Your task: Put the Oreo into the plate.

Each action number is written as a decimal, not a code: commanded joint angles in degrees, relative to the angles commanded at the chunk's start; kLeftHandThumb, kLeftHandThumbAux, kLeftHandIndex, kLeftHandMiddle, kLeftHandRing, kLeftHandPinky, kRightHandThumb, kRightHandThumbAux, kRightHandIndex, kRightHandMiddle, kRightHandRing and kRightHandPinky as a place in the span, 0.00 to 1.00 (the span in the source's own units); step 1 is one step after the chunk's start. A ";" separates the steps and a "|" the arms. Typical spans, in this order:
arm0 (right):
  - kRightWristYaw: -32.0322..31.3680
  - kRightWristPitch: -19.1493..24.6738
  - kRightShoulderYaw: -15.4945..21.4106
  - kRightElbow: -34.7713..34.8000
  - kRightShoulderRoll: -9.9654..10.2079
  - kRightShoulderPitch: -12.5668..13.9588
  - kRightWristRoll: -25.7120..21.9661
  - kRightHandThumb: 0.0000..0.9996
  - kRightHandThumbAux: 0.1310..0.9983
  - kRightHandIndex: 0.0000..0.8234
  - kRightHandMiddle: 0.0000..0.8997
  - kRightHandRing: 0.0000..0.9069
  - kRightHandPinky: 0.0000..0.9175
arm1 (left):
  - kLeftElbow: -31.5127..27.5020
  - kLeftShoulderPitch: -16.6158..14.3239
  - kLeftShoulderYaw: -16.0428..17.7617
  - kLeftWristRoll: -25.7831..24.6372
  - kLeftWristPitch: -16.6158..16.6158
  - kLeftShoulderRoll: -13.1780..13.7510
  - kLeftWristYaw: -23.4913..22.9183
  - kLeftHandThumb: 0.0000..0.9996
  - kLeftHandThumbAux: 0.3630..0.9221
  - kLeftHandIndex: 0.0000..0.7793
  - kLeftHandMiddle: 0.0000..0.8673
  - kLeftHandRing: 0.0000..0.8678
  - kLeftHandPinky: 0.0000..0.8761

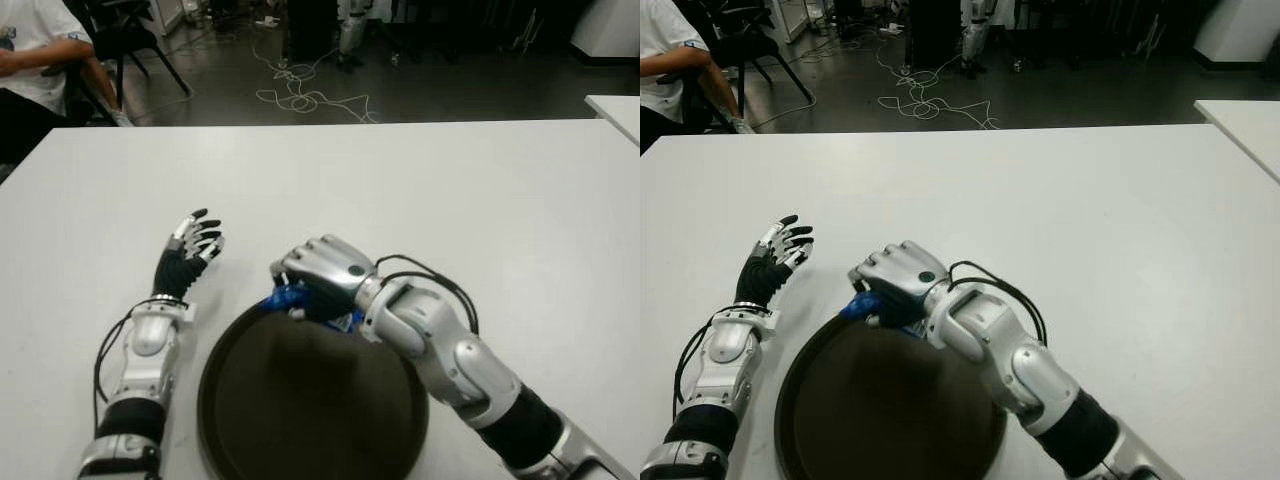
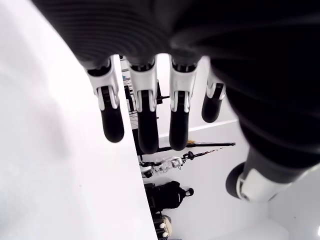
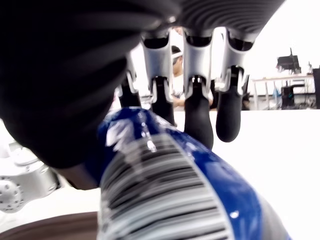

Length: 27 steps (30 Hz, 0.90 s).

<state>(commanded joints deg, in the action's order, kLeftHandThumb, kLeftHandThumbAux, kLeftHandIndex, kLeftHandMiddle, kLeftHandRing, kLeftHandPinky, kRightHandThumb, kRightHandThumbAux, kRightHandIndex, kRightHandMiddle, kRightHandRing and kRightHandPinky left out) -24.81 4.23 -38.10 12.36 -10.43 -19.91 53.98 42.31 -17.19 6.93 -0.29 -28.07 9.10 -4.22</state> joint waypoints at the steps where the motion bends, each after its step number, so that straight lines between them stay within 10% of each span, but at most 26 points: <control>1: 0.10 -0.09 -0.07 0.02 0.04 0.11 -0.01 0.69 0.70 0.50 0.74 0.77 0.76 | 0.07 -0.03 0.01 -0.06 -0.06 -0.03 0.02 0.13 0.43 0.19 0.29 0.27 0.22; 27: -4.99 5.18 -1.13 0.94 3.24 -0.23 2.71 0.70 0.70 0.49 0.80 0.85 0.87 | 1.27 -0.49 -0.12 0.75 -1.22 0.56 0.48 0.13 0.42 0.19 0.28 0.28 0.25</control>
<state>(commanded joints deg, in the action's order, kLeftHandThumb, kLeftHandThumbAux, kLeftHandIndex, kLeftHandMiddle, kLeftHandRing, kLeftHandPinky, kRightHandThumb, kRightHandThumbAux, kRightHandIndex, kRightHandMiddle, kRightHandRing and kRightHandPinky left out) -29.80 9.41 -39.23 13.30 -7.18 -20.14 56.69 43.58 -17.67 6.81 0.45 -29.29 9.66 -3.75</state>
